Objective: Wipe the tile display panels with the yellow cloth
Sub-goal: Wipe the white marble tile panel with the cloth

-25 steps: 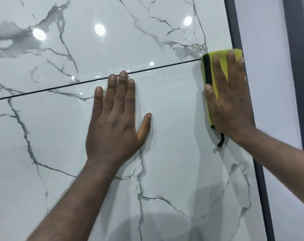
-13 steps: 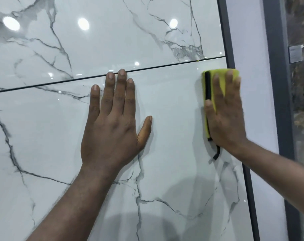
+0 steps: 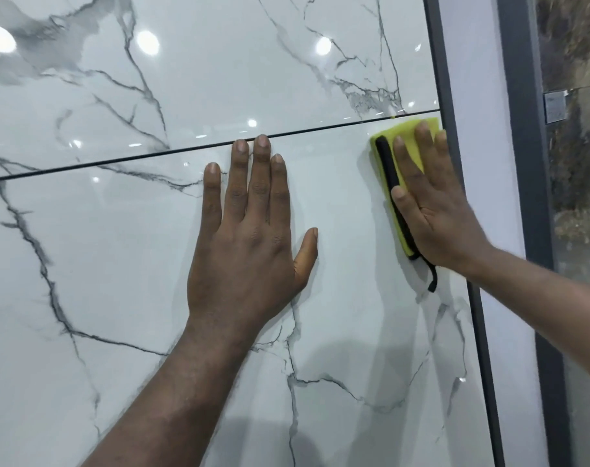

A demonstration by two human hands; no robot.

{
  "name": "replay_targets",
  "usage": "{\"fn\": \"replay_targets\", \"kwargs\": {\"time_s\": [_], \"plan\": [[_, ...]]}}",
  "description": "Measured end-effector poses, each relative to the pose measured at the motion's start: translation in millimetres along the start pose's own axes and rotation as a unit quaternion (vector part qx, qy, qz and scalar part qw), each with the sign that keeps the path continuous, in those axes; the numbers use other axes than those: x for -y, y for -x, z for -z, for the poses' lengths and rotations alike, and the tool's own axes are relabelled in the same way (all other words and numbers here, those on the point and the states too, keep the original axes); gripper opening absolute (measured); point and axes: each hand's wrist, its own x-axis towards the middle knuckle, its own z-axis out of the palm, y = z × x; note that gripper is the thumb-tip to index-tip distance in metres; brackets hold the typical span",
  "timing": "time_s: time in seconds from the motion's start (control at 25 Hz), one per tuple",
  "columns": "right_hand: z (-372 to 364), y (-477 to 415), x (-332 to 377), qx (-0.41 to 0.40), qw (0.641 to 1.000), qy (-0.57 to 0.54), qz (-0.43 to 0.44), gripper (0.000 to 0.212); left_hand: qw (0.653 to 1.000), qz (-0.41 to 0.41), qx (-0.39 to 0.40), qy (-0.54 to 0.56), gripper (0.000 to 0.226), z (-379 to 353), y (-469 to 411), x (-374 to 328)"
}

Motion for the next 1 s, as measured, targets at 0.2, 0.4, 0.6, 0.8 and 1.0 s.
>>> {"fn": "replay_targets", "kwargs": {"time_s": [0.2, 0.4, 0.6, 0.8, 1.0], "plan": [[-8, 21, -12, -0.062, 0.981, -0.011, -0.185, 0.061, 1.0, 0.003, -0.007, 0.012, 0.088, 0, 0, 1], [-11, 23, 22, 0.003, 0.999, -0.031, -0.026, 0.06, 1.0, 0.002, 0.005, 0.004, 0.087, 0, 0, -1], [-20, 42, -9, -0.085, 0.974, -0.027, -0.208, 0.059, 1.0, 0.003, 0.006, 0.002, 0.086, 1, 1, -1], [-14, 37, 18, -0.003, 0.998, -0.034, -0.049, 0.06, 1.0, 0.002, 0.01, -0.002, 0.086, 1, 0, -1], [-19, 53, -10, -0.072, 0.973, -0.043, -0.216, 0.061, 1.0, 0.004, 0.009, -0.003, 0.087, 0, 0, -2]]}}
